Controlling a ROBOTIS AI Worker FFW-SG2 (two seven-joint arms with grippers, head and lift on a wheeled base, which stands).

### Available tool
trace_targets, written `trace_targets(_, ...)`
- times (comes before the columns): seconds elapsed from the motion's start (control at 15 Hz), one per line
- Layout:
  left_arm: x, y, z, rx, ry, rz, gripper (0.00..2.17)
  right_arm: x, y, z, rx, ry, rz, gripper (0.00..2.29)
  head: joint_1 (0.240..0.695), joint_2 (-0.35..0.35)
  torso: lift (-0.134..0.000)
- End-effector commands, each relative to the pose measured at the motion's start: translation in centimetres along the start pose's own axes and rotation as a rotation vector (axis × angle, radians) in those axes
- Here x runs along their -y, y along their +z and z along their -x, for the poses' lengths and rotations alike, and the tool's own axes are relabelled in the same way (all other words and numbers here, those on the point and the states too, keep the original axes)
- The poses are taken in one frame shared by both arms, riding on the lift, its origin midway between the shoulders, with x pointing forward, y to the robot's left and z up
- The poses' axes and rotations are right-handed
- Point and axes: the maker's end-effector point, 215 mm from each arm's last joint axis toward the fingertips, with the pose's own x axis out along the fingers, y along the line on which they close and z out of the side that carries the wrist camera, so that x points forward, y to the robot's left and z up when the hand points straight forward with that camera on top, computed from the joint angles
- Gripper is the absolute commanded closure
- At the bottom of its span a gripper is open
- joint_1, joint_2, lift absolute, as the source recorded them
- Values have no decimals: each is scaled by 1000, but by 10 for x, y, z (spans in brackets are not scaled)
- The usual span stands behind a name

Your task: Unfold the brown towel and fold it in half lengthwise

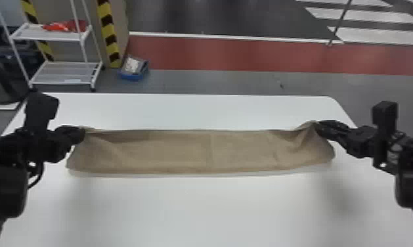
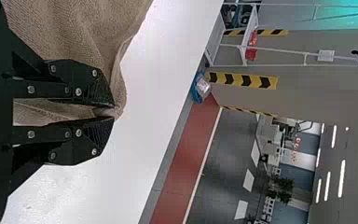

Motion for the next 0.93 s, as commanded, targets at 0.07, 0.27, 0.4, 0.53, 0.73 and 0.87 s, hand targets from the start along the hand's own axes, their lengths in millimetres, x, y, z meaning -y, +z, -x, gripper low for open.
trace_targets(0.07,-1,-10,2,-17,16,-27,-2,3,11,-6,29,-28,30,515,695,-88,-125)
trace_targets(0.27,-4,-11,15,-7,36,-45,33,7,19,-4,58,-44,29,73,695,-83,-125)
trace_targets(0.4,-15,-8,27,12,55,-26,36,16,23,4,86,-77,35,66,695,-81,-125)
trace_targets(0.53,-21,-10,40,41,46,40,36,19,29,28,153,-115,54,66,695,-84,-125)
trace_targets(0.73,-25,-20,50,83,-27,242,39,-12,41,61,240,-1,44,80,695,-81,-125)
trace_targets(0.87,-19,-25,49,79,-67,310,39,-42,45,70,266,80,56,87,695,-66,-125)
